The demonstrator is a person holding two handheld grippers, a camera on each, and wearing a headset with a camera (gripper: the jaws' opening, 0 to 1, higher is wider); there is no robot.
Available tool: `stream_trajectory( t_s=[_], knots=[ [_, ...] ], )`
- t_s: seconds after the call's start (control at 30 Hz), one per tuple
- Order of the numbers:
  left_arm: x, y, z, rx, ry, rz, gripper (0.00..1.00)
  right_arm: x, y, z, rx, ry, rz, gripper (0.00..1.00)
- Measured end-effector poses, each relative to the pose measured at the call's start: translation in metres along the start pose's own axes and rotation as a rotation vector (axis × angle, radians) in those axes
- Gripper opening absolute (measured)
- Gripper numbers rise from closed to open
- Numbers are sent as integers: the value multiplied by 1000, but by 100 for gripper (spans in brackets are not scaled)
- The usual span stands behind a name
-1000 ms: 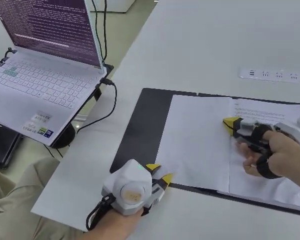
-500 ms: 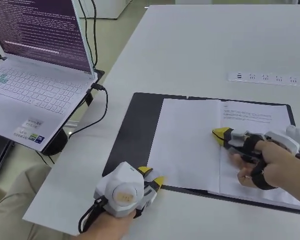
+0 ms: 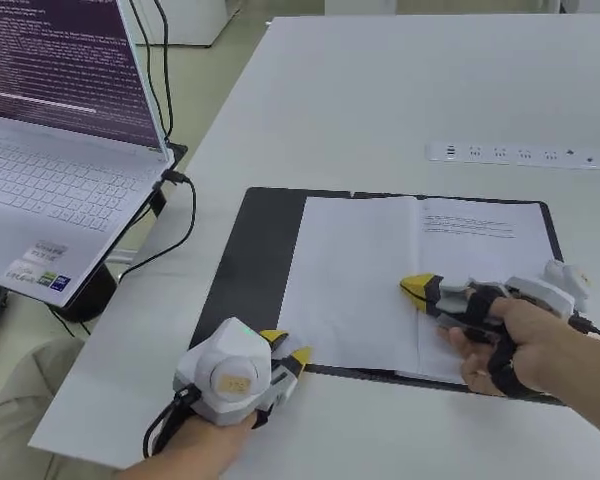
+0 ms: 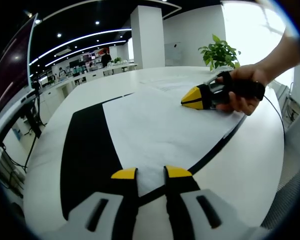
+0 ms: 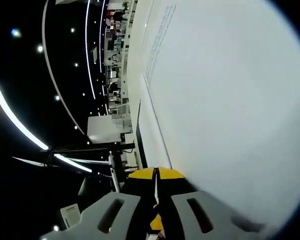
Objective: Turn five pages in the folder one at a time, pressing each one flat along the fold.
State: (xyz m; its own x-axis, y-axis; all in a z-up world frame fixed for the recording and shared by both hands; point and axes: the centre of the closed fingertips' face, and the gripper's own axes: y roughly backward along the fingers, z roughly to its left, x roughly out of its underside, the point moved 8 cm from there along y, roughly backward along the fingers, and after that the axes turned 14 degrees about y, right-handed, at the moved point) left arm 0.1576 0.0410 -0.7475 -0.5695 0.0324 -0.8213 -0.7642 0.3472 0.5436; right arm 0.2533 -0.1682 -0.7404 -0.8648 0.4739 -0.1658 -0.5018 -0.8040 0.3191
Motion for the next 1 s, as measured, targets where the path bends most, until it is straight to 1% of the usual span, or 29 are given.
stream_trajectory(
  t_s=[0.1, 0.23, 0.37, 0.53, 0.67, 0.8, 0.93, 1.0],
  knots=[
    [0, 0, 1, 0, -3, 4, 19, 6, 5, -3, -2, -6, 7, 0],
    [0, 0, 0, 0, -6, 7, 19, 17, 12, -3, 8, 26, 48, 0],
    [-1, 0, 0, 0, -8, 10, 19, 24, 18, -8, 9, 27, 67, 0],
    [-1, 1, -1, -2, -7, 13, 19, 32, 26, -18, 4, 16, 70, 0],
    [-2, 1, -2, -4, -4, 21, 19, 41, 32, -22, 2, 5, 73, 0],
    [-2, 1, -2, -8, 1, 27, 19, 48, 39, -33, 1, -17, 77, 0],
    [-2, 1, -2, -11, 5, 31, 19, 64, 48, -32, 2, -41, 74, 0],
    [-2, 1, -2, -13, 10, 32, 19, 71, 52, -34, 7, -46, 86, 0]
  ],
)
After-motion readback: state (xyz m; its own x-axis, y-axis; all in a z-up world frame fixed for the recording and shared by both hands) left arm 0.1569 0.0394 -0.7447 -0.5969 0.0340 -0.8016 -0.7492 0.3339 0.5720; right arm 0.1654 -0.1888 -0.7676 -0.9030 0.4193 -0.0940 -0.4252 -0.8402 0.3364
